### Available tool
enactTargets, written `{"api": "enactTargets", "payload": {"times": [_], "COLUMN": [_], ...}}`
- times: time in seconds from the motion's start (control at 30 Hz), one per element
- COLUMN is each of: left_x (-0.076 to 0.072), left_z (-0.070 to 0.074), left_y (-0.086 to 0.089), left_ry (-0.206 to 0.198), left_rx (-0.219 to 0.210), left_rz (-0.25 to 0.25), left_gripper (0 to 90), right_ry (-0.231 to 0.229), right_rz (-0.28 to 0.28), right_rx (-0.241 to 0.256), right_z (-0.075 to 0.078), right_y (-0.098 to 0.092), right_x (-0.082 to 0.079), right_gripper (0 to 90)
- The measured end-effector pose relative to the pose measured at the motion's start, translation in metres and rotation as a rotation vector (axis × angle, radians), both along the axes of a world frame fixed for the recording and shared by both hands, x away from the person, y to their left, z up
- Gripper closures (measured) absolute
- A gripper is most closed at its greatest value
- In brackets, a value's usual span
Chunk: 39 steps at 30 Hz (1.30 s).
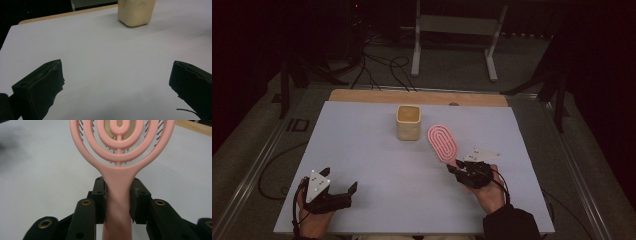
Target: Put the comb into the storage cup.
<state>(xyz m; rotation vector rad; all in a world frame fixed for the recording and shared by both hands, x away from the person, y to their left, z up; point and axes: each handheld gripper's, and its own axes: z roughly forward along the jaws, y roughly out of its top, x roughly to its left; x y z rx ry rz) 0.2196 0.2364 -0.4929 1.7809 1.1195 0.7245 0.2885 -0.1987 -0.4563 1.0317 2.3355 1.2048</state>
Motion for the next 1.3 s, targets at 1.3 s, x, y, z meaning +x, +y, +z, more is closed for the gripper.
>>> {"api": "enactTargets", "payload": {"times": [1.3], "left_x": [0.029], "left_z": [0.064], "left_y": [-0.071], "left_ry": [-0.013], "left_rx": [-0.046], "left_rz": [-0.168], "left_gripper": [0.0], "right_ry": [-0.058], "right_rz": [0.091], "right_rx": [-0.012], "right_z": [0.015], "right_y": [0.039], "right_x": [0.007], "right_gripper": [69.8]}}
